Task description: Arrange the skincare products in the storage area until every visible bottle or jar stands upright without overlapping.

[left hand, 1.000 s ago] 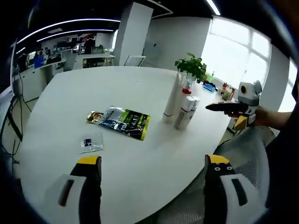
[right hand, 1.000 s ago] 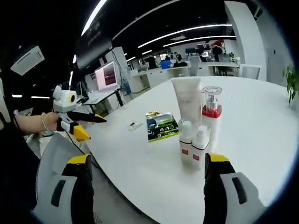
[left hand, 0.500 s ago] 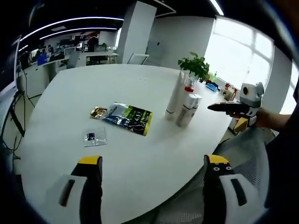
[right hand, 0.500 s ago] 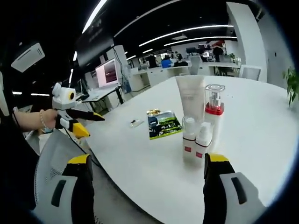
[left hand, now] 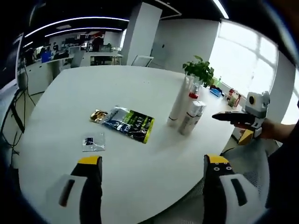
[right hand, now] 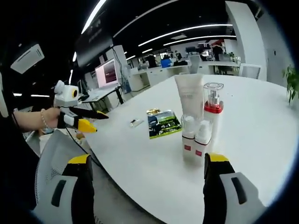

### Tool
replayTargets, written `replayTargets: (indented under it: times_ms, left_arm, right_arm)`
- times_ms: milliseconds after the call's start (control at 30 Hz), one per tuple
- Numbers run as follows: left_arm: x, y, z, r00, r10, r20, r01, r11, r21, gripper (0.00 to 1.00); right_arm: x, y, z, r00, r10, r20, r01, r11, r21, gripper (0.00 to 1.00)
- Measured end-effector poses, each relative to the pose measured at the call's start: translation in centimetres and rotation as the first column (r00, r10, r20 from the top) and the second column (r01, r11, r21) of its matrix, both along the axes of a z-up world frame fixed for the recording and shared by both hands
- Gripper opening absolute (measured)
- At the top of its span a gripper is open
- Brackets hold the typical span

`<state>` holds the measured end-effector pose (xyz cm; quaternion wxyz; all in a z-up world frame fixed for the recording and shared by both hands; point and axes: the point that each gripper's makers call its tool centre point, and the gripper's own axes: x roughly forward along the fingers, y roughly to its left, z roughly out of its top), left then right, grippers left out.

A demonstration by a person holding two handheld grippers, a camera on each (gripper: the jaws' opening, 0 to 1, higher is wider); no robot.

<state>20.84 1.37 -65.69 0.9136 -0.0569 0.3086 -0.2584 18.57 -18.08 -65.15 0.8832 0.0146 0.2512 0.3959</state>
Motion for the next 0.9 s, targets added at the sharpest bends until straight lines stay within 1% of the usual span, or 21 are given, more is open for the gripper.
replayTargets:
  times_ms: [167,267,300,333,467,533,600,700,733,767,800,833,900]
  left_arm:
    - [1.8,-0.9,-0.7,0.999,0.040,-0.014,-0.040,0.999,0.002,0.87]
    - [3.4,-1.4,-1.1,0.996,0.087,-0.016,-0.086,0.996,0.007,0.87]
    - [3.3,-1.9,-1.2,0.995,0.096,-0.018,-0.096,0.995,0.009,0.88]
    - [3.7,-2.4,-1.4,0.994,0.108,-0.021,-0.108,0.994,0.012,0.88]
    - [5.4,-3.2,-2.4,0.989,0.139,-0.046,-0.139,0.990,0.017,0.89]
    - [5.7,-3.7,-3.0,0.985,0.158,-0.071,-0.156,0.987,0.034,0.90]
    - [6.2,-4.3,-3.3,0.982,0.172,-0.081,-0.169,0.985,0.043,0.91]
    - [7.5,-4.6,-4.4,0.972,0.210,-0.107,-0.205,0.977,0.054,0.92]
    - [7.9,-4.6,-4.6,0.969,0.224,-0.107,-0.219,0.974,0.054,0.92]
    - [8.6,-4.5,-5.0,0.963,0.244,-0.116,-0.238,0.969,0.060,0.93]
    - [9.0,-4.6,-5.1,0.959,0.255,-0.120,-0.250,0.967,0.059,0.93]
    - [9.6,-4.4,-5.3,0.952,0.281,-0.123,-0.276,0.960,0.057,0.93]
    - [10.4,-4.3,-5.5,0.942,0.310,-0.129,-0.304,0.951,0.064,0.94]
  right_arm:
    - [-0.2,0.1,-0.2,1.000,0.012,-0.001,-0.012,1.000,-0.011,0.99]
    - [-0.2,0.1,-0.2,1.000,0.014,-0.002,-0.014,1.000,-0.005,0.99]
    - [-0.2,0.1,-0.2,1.000,0.014,-0.003,-0.014,1.000,-0.005,0.99]
    - [-0.2,0.1,-0.2,1.000,0.013,-0.004,-0.013,1.000,-0.003,0.99]
    - [-0.1,0.0,-0.4,1.000,0.014,-0.008,-0.014,1.000,-0.001,0.99]
    - [-0.3,0.0,-0.2,1.000,0.014,-0.008,-0.014,1.000,0.000,0.99]
    - [-0.3,0.0,-0.2,1.000,0.010,-0.009,-0.010,1.000,0.001,0.99]
    - [-0.2,-0.1,-0.4,1.000,0.005,-0.014,-0.005,1.000,-0.001,0.99]
    - [-0.2,-0.1,-0.4,1.000,0.004,-0.014,-0.004,1.000,-0.001,0.99]
    - [-0.2,-0.1,-0.4,1.000,0.001,-0.014,-0.001,1.000,-0.001,0.99]
    - [-0.2,-0.1,-0.4,1.000,0.001,-0.016,-0.001,1.000,0.000,0.99]
    - [-0.2,-0.1,-0.4,1.000,-0.001,-0.017,0.001,1.000,0.000,0.99]
    - [-0.2,-0.2,-0.4,1.000,-0.004,-0.021,0.004,1.000,0.000,0.99]
